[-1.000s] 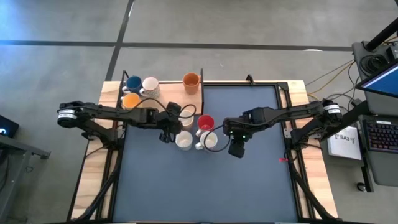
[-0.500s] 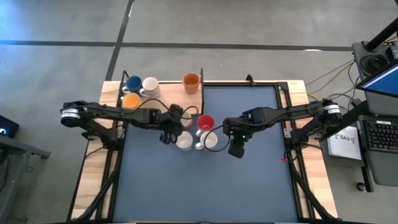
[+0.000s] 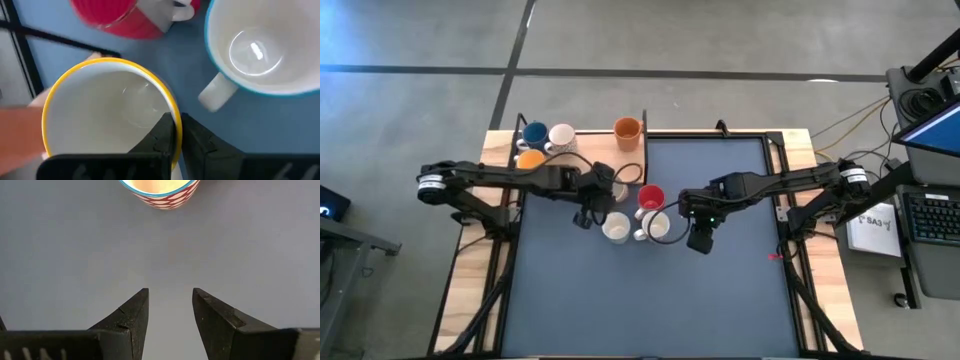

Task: Place coffee mugs
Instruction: Put the brown patterned mug on the shelf

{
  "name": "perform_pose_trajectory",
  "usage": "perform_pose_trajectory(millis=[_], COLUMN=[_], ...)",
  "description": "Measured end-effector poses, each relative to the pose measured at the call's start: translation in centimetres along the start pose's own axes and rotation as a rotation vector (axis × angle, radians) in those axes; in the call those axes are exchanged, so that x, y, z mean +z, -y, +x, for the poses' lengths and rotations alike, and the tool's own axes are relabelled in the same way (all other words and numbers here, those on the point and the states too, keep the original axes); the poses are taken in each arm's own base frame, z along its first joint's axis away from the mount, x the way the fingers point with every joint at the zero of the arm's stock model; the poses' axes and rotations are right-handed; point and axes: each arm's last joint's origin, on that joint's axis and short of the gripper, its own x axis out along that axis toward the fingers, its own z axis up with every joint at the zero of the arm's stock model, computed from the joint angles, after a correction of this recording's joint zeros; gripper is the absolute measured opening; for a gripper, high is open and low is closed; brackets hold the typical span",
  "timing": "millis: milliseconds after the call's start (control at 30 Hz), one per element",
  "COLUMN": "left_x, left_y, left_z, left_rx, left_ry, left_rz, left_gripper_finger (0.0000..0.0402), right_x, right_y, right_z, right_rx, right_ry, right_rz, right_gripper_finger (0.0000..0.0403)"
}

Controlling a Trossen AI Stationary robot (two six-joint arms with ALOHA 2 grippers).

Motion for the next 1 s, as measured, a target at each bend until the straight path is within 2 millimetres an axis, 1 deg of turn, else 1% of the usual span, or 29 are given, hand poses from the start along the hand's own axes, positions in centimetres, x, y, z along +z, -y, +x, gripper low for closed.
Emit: perform_pose_trajectory(millis=[67, 200, 433, 533, 733, 1000], left_x=[-0.2, -1.8, -4.3, -5.6, -7.8, -9.0], left_y=[-0.5, -0.8, -1.8, -1.9, -1.7, -2.1], left_z=[-0.7, -1.5, -4.2, -5.1, -5.5, -5.3], left_rx=[-0.015, -0.043, 0.023, 0.029, 0.003, 0.008], left_ry=[-0.029, -0.103, -0.080, -0.106, -0.200, -0.241], left_rz=[-0.040, -0.135, -0.251, -0.327, -0.462, -0.563], left_gripper_finger=[0.0004, 0.0004, 0.0004, 0.0004, 0.0005, 0.0008], right_x=[0.0, -0.2, -0.6, -0.8, -0.9, -0.9], right_y=[0.0, 0.1, 0.4, 0.5, 0.6, 0.6], right_z=[0.0, 0.2, 1.0, 1.4, 1.7, 1.7], right_rx=[-0.001, -0.005, -0.015, -0.021, -0.019, -0.017], right_ry=[-0.002, -0.010, -0.034, -0.046, -0.042, -0.037], right_rz=[0.000, -0.007, -0.015, -0.014, -0.016, -0.015], right_gripper_finger=[0.0141, 0.0141, 0.0141, 0.0141, 0.0141, 0.0141])
